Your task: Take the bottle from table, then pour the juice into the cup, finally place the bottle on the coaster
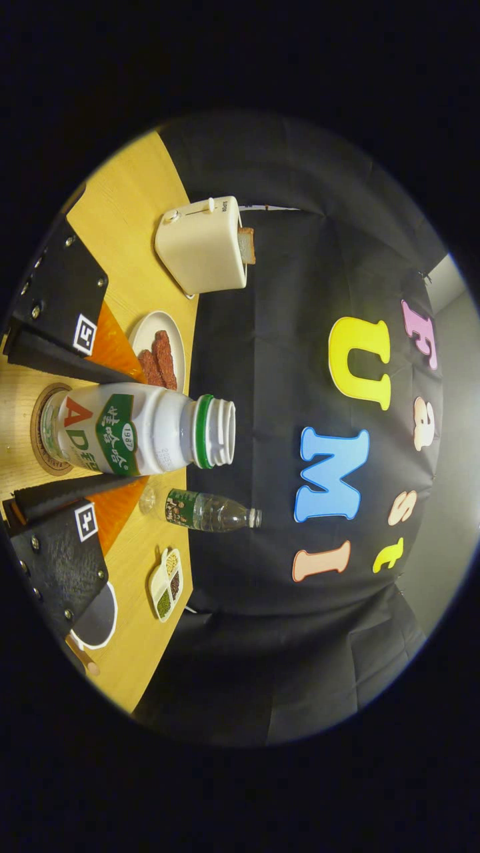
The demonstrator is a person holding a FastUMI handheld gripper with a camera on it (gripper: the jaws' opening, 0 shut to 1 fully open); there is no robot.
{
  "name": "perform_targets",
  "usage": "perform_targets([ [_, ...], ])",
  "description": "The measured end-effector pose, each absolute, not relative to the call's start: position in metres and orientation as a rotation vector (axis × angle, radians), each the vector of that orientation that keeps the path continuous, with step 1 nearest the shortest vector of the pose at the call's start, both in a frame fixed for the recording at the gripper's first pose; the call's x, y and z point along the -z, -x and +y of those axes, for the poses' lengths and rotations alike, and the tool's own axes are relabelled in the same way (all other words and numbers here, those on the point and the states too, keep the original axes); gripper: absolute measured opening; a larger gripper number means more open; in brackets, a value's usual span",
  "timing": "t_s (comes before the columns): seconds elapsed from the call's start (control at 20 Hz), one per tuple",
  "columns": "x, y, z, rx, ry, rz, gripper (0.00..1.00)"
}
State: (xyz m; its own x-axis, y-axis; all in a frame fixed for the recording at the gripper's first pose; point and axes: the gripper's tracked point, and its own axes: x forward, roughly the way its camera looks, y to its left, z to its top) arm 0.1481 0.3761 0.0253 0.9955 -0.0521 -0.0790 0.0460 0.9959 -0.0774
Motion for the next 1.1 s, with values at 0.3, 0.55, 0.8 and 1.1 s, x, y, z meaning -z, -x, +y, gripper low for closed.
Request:
perform_targets([
  [0.3, -0.024, -0.150, 0.371, 0.051, 0.038, 0.069, 0.66],
  [0.55, -0.022, -0.151, 0.365, 0.064, -0.014, 0.059, 0.70],
  [0.8, -0.022, -0.150, 0.366, 0.060, -0.029, 0.056, 0.93],
  [1.1, -0.065, -0.136, 0.381, -0.027, -0.018, -0.009, 0.99],
])
